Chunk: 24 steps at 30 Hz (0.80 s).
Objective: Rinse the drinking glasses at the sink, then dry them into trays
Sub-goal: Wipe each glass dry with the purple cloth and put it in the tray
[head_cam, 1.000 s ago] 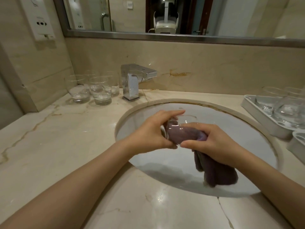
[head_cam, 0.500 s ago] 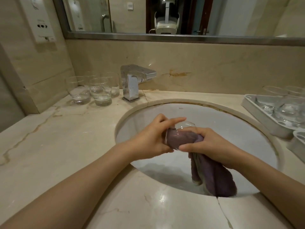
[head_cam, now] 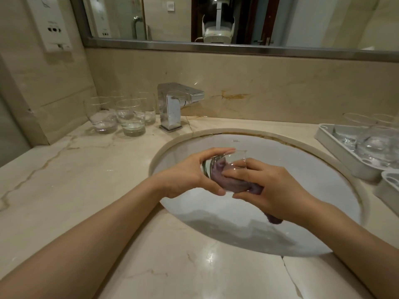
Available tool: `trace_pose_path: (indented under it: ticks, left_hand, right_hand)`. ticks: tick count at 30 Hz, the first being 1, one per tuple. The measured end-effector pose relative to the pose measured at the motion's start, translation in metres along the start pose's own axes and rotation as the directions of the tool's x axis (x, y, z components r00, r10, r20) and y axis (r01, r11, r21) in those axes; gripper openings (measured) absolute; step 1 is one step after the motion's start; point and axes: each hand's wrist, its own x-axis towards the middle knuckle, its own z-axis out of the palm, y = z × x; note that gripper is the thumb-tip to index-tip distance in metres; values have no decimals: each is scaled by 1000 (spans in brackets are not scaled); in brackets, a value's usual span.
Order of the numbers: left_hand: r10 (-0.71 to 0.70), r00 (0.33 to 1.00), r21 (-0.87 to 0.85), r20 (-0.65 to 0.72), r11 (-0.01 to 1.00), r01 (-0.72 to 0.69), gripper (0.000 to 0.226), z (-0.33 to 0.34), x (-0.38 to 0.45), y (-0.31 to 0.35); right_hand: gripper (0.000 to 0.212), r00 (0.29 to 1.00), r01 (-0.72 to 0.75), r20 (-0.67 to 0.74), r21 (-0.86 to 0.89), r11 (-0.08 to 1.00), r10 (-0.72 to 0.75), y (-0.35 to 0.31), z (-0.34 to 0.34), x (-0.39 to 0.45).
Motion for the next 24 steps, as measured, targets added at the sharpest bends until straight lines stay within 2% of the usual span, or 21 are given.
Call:
trace_pose_path:
  ticks: [2,4,7,9,10,12,13,14,15,17,18,19,20,21,22,24]
  left_hand:
    - [45,998,27,-35,999,-44,84,3,0,1]
    - [93,993,136,-67,987,-83,84,7,1,-3]
    - [186,979,403,-83,905,-137,86,10,0,-7]
    - [306,952,588,-34,776,-228,85,9,0,-9]
    - [384,923,694,15,661,-286,84,8,1,-10]
    - [487,867,831,106,436,-346,83,5,3,-14]
    - [506,854,853,123,386,-352,83,3,5,-15]
    - [510,852,852,121,387,-353,83,2,5,-16]
    - [500,861,831,92,438,-343,85,1,5,-15]
    - [380,925,696,-14,668,-264,86,2,3,-10]
    - [262,963,559,-58,808,-185,86,3,1,-6]
    - [131,988,377,-76,921,-93,86,3,0,-2]
    - [26,997,206,-68,978,-11,85,2,-2,1]
    - [-33,998,89,-51,995,38,84,2,-2,3]
    - [-57,998,20,-36,998,58,84,1,-2,4]
    - [-63,998,-31,-16,998,62,83,2,-3,5]
  right_hand:
    - [47,1000,-8,-25,21,1000,9,2,-1,1]
    - [45,992,-124,-2,239,963,128,-3,-4,2]
    - [41,938,-334,121,577,745,326,-8,-7,4]
    - [29,890,-436,267,736,519,370,-11,-9,7]
    - [24,865,-479,330,767,426,378,-13,-12,8]
    - [25,837,-521,399,789,324,375,-13,-14,9]
    - [28,836,-523,403,791,319,373,-13,-14,9]
    - [30,839,-520,397,786,335,372,-15,-15,10]
    - [31,851,-504,377,783,364,366,-15,-15,9]
    - [32,879,-454,308,774,441,365,-17,-14,9]
    - [34,894,-427,255,734,528,368,-17,-13,7]
    - [39,923,-373,179,632,679,341,-14,-10,5]
    - [41,954,-298,105,450,842,281,-12,-10,5]
    - [43,979,-203,61,259,944,194,-7,-8,4]
    - [45,992,-123,37,126,984,119,-3,-5,2]
    - [48,998,-70,15,84,994,69,1,-3,1]
